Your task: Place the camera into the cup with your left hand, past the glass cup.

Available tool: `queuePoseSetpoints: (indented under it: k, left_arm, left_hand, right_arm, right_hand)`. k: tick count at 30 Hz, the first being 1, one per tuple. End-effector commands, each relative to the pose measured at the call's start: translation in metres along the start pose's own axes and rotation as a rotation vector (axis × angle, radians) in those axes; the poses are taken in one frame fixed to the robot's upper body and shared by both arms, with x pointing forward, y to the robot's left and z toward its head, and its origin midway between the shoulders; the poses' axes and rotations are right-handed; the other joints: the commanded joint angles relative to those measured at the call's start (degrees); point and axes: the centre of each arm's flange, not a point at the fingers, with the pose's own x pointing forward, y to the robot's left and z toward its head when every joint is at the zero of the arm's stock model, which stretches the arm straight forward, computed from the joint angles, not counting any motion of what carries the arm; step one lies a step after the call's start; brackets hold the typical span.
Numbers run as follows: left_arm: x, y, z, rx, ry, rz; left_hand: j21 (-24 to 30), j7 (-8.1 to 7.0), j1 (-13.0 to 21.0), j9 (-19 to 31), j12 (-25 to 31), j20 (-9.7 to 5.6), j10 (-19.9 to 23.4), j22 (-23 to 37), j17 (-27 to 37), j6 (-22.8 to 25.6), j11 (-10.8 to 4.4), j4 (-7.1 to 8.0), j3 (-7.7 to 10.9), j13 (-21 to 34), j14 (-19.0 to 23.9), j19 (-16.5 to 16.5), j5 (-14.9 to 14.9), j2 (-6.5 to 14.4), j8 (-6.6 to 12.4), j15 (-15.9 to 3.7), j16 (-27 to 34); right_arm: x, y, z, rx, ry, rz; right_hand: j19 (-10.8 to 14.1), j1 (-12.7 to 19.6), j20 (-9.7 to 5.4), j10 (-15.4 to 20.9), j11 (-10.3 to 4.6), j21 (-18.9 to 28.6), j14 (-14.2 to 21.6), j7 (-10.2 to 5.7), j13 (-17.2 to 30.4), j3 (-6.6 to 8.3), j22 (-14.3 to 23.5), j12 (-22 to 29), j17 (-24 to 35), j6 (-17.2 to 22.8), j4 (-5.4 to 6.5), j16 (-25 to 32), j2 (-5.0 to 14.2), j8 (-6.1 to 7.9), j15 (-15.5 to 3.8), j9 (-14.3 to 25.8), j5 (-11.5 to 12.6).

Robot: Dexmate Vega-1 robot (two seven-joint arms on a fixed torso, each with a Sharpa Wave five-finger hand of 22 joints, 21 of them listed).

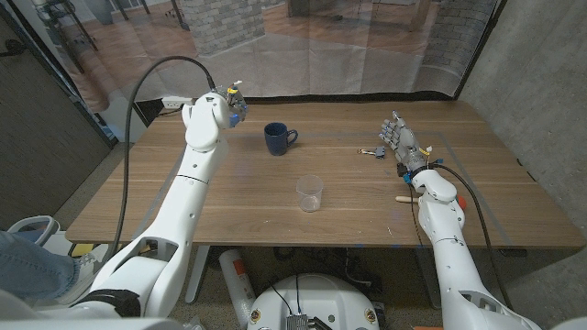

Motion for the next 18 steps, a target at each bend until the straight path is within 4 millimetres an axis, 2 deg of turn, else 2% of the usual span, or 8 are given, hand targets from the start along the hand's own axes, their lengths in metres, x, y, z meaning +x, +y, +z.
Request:
queuePoseSetpoints:
  k: [1,10,18]
  left_arm:
    - [0.001,0.009,0.019,0.041,-0.09,0.039]
    - [0.0,0.011,0.036,0.064,-0.147,0.056]
    - [0.0,0.011,0.05,0.084,-0.205,0.068]
  left_hand:
    - [-0.04,-0.06,1.24,0.25,0.03,-0.27,1.36,0.1,3.5,0.68,-0.06,4.88,5.56,4.28,5.86,-0.08,0.22,2.01,0.43,-12.63,0.28]
    - [-0.1,-0.13,1.1,0.23,0.14,-0.43,2.47,0.09,3.65,0.81,-0.63,4.89,5.83,4.67,6.1,-0.28,0.21,1.96,0.42,-12.67,0.14]
    - [-0.12,-0.14,0.97,0.22,-0.08,-0.41,2.67,0.08,3.79,1.08,-0.43,4.88,6.08,5.04,6.2,-0.39,0.21,1.9,0.48,-12.75,-0.04]
  right_arm:
    - [-0.001,-0.006,0.0,0.001,-0.001,-0.008]
    - [-0.003,-0.009,0.001,0.002,-0.003,-0.009]
    - [-0.004,-0.01,0.004,0.002,-0.007,-0.007]
  right_hand:
    - [0.72,0.27,-1.24,0.36,-0.02,-0.04,0.16,0.29,0.2,-0.37,0.2,0.19,0.14,0.2,0.01,-0.02,0.45,0.13,-0.13,0.23,0.09]
    - [0.83,0.3,-1.23,0.41,0.02,-0.17,0.27,0.26,0.21,-0.4,0.2,0.18,0.14,0.26,0.0,-0.02,0.49,0.15,-0.09,0.23,0.06]
    - [0.99,0.34,-1.31,0.35,-0.13,-0.26,0.2,0.27,0.21,-0.43,0.2,0.14,0.14,0.3,0.0,-0.09,0.55,0.15,-0.1,0.23,0.03]
